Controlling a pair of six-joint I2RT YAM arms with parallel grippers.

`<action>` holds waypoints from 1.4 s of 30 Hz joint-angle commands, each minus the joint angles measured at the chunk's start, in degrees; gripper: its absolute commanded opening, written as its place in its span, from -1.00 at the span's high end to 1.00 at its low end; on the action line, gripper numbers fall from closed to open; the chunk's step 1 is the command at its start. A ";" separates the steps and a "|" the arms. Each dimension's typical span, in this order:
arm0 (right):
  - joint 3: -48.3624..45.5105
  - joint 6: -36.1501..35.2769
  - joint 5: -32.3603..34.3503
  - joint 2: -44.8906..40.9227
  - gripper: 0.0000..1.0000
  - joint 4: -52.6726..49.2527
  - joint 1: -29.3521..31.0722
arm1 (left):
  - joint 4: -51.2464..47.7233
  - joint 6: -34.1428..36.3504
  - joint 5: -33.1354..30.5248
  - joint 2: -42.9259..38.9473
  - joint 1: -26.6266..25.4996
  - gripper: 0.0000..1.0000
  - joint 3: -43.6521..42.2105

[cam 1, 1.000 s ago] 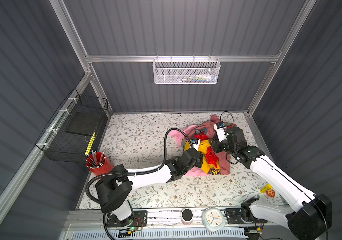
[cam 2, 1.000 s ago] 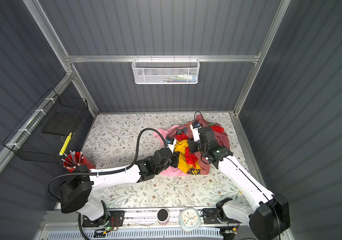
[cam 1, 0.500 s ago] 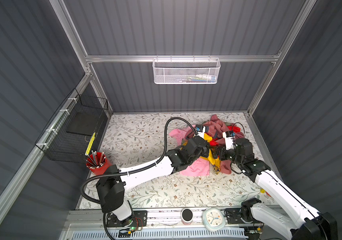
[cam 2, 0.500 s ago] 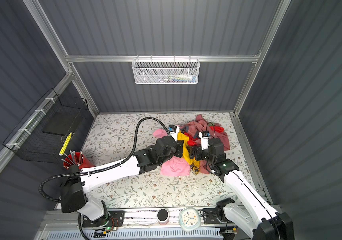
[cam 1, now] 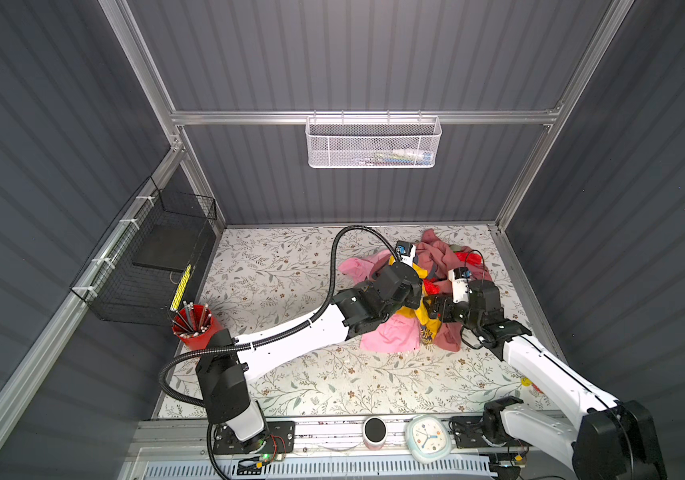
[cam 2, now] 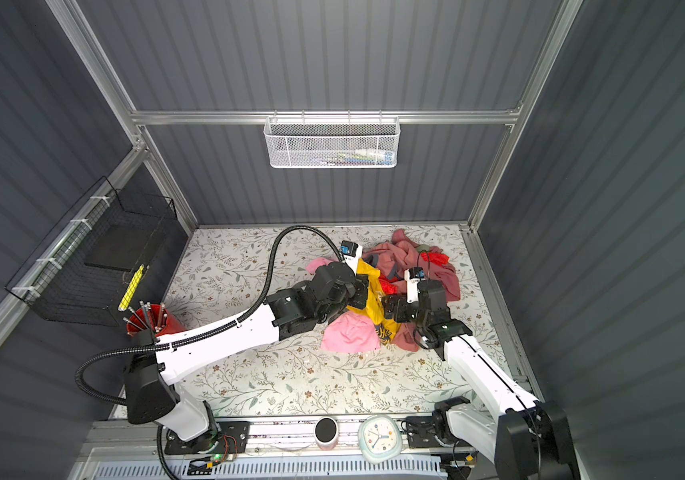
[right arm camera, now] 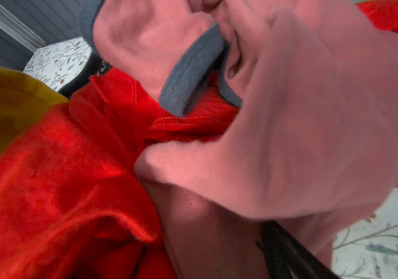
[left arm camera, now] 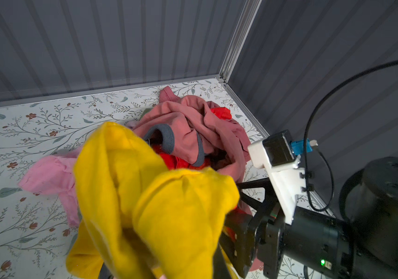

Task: Pick out a specific cloth from the pile
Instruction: 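Grasp the yellow t-shirt with the left gripper and lift it up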

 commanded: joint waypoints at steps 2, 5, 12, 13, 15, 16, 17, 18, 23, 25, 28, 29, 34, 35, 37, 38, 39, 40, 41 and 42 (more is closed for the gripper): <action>-0.91 0.53 1.41 0.79 -0.83 3.07 -1.48 | -1.21 1.64 -1.51 -4.15 -0.15 1.00 4.17; -0.44 0.88 0.65 1.52 -0.84 3.10 -2.73 | -1.91 2.95 -2.84 -6.11 -0.12 1.00 5.25; -0.84 1.39 -4.52 0.85 -0.88 4.62 -3.37 | -3.85 7.60 -7.09 -8.77 -0.15 1.00 8.32; -1.29 1.06 -6.55 0.15 -0.90 5.44 -3.39 | -4.79 7.99 -8.31 -8.55 -0.15 1.00 9.14; -1.77 0.85 -9.26 -1.35 -0.92 6.18 -3.39 | -6.70 8.26 -9.56 -7.86 -0.15 1.00 10.41; -2.13 0.93 -9.29 -2.35 -0.94 6.41 -3.35 | -7.39 8.69 -9.88 -7.66 -0.14 1.00 11.00; -2.58 0.86 -9.30 -3.24 -0.95 6.58 -3.39 | -8.16 9.01 -10.19 -7.44 -0.14 1.00 11.51; -2.92 0.83 -9.35 -3.74 -0.94 6.61 -3.40 | -8.56 9.41 -10.58 -7.36 -0.15 1.00 11.79; -1.93 0.20 -6.52 -1.07 -0.95 3.59 -3.56 | -9.39 13.07 -12.95 -8.54 -0.15 1.00 14.02; -1.78 0.69 -7.04 -0.18 -0.98 3.96 -3.63 | -10.09 14.71 -14.13 -8.90 -0.15 1.00 15.47; -1.60 1.45 -7.09 0.52 -0.98 4.82 -3.65 | -11.25 16.87 -15.18 -9.19 -0.16 1.00 17.62; -1.30 1.45 -6.69 0.91 -0.98 4.44 -3.65 | -11.41 17.66 -15.56 -9.29 -0.15 1.00 18.11; -0.30 0.77 -5.03 1.94 -0.98 2.44 -3.74 | -11.59 21.02 -18.65 -10.13 -0.15 1.00 19.51; -0.43 0.80 -5.09 1.97 -0.98 2.42 -3.74 | -11.21 21.84 -19.16 -10.50 -0.15 1.00 19.44; -0.37 0.88 -5.66 1.92 -0.98 2.64 -3.74 | -10.22 23.29 -19.89 -11.13 -0.15 1.00 19.34; -0.38 0.89 -5.64 1.98 -0.98 2.66 -3.74 | -9.60 24.19 -19.90 -11.32 -0.15 1.00 19.38; -0.31 0.84 -5.66 2.75 -0.98 2.66 -3.72 | -9.31 24.87 -19.68 -11.36 -0.13 1.00 19.63; -0.21 0.92 -5.38 3.90 -0.98 2.57 -3.74 | -9.17 25.62 -19.27 -11.22 -0.15 1.00 20.22; 0.01 1.09 -5.18 4.20 -0.98 2.42 -3.74 | -9.29 26.16 -18.83 -11.00 -0.15 1.00 20.79; 0.17 1.24 -5.01 4.43 -0.98 2.29 -3.73 | -9.46 26.61 -18.38 -10.67 -0.15 1.00 21.31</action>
